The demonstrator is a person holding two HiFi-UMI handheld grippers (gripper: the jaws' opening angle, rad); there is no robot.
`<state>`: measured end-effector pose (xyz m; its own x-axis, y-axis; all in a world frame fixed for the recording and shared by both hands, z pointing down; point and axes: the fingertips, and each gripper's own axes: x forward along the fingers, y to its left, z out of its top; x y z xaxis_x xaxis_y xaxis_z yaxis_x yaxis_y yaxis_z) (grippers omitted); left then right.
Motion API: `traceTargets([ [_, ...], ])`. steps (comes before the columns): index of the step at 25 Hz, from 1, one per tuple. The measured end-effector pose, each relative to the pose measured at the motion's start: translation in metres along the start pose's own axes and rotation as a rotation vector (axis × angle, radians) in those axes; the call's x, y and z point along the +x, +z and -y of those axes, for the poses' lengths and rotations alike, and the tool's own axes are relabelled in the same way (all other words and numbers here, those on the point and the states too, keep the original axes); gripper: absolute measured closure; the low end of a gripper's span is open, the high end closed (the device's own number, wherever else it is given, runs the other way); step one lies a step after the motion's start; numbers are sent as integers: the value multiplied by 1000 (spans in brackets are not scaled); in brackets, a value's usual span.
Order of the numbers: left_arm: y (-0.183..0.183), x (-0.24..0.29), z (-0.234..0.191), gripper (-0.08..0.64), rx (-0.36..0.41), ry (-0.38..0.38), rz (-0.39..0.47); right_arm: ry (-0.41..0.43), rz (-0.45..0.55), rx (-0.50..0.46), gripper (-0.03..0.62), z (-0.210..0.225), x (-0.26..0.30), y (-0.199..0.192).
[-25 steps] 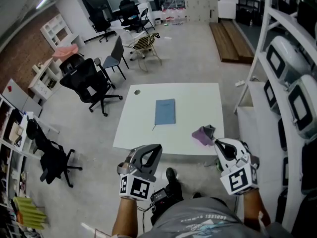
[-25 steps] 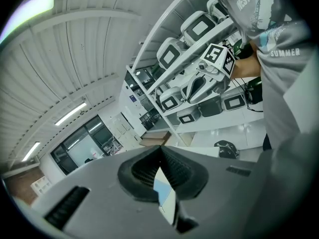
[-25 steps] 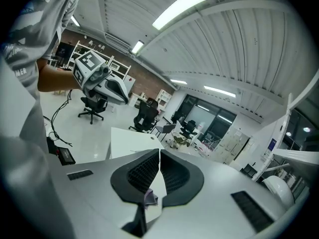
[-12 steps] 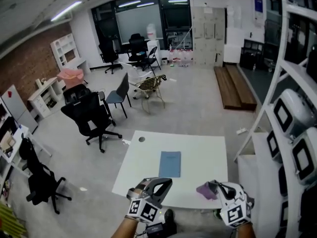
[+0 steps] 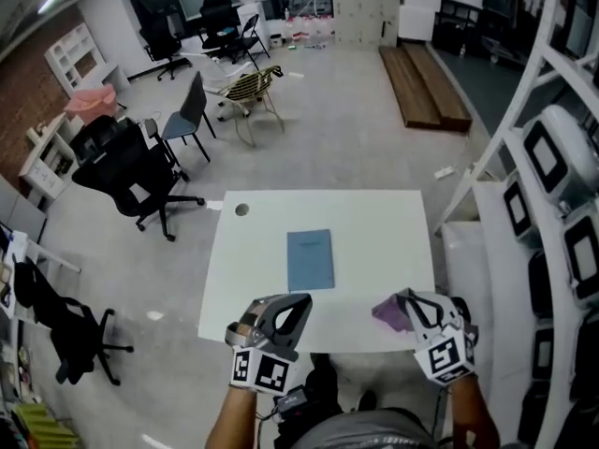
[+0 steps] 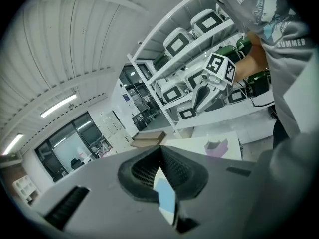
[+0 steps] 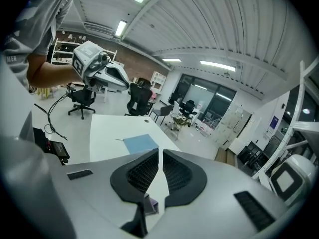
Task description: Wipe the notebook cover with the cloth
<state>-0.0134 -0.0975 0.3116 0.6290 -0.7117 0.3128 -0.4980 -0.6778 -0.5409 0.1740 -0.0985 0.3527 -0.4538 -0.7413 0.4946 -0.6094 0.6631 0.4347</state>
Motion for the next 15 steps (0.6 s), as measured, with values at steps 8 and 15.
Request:
traceTargets([
  [8, -42, 18, 8, 558, -52, -52, -44, 74, -141, 148, 477, -25, 45, -74],
  [15, -67, 36, 16, 558, -90, -84, -59, 147, -270, 211, 392, -54, 75, -133],
])
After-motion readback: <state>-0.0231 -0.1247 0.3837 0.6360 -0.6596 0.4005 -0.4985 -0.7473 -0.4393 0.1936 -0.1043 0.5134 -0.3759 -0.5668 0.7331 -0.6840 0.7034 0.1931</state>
